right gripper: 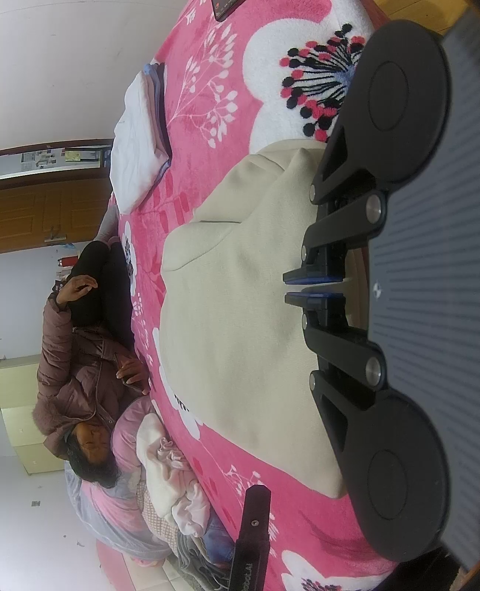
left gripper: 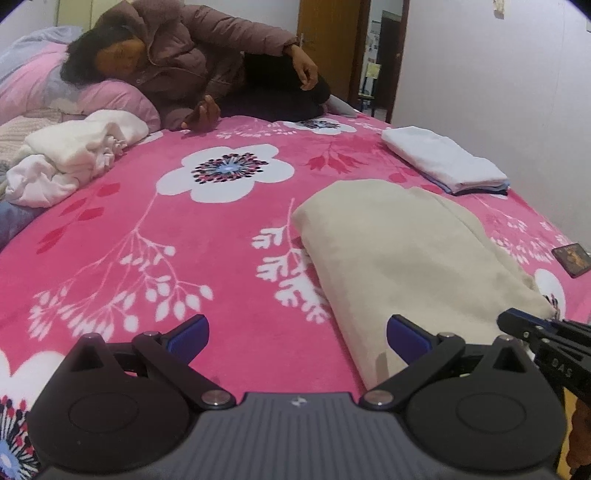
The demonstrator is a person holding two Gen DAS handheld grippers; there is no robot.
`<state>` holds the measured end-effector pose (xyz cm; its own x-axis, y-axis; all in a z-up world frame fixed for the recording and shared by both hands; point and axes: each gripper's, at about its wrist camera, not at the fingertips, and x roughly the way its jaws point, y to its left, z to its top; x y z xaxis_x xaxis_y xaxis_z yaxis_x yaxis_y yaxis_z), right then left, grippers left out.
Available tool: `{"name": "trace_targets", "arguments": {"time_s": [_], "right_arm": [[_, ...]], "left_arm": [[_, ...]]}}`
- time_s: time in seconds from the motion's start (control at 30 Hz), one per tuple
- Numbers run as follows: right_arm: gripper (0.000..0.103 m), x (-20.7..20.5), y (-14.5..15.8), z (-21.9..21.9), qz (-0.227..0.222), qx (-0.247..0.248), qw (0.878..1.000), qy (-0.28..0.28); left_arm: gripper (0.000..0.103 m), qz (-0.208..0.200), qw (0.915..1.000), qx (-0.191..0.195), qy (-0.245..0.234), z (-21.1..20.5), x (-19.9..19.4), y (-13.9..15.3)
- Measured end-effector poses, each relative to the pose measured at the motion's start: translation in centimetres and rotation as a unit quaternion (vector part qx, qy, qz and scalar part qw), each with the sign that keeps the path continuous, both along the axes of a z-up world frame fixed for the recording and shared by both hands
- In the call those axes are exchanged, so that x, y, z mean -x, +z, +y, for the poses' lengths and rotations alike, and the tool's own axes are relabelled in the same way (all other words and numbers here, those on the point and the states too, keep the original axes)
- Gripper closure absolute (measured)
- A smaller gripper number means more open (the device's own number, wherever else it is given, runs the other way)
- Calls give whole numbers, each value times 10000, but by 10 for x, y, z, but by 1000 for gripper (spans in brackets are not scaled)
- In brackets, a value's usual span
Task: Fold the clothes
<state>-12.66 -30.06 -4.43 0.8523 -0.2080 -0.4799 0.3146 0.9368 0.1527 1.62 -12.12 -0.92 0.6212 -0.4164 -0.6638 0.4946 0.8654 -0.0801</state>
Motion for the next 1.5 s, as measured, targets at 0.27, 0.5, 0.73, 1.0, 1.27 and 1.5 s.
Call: {"name": "trace_targets", "arguments": {"time_s": [0.27,0.5,0.73,1.0,1.27,1.5], "right_arm": [[100,1,0,-1,-15,6,10000,1],[100,2,-1,-1,-36,-5,10000,1],[100,2,-2,0,-57,1,10000,-2],[100,3,-2,0,-83,-14,10000,-10],[100,3,-3,1,-105,-41,9999,-18],[100,3,-4,-1,-117,-62,9999,-7]], "left_arm": [[0,-29,10000,6,-43,-3,0,0],[0,-198,9996,8,-210,-14,2,4],[0,-223,9974,255,-642,-25,5,6],[0,-290,9947,372,-911,-40,7,8],[0,-514,9935,321,-968,-54,9,7],[14,-918,9911,213,-944,-68,9,12]]}}
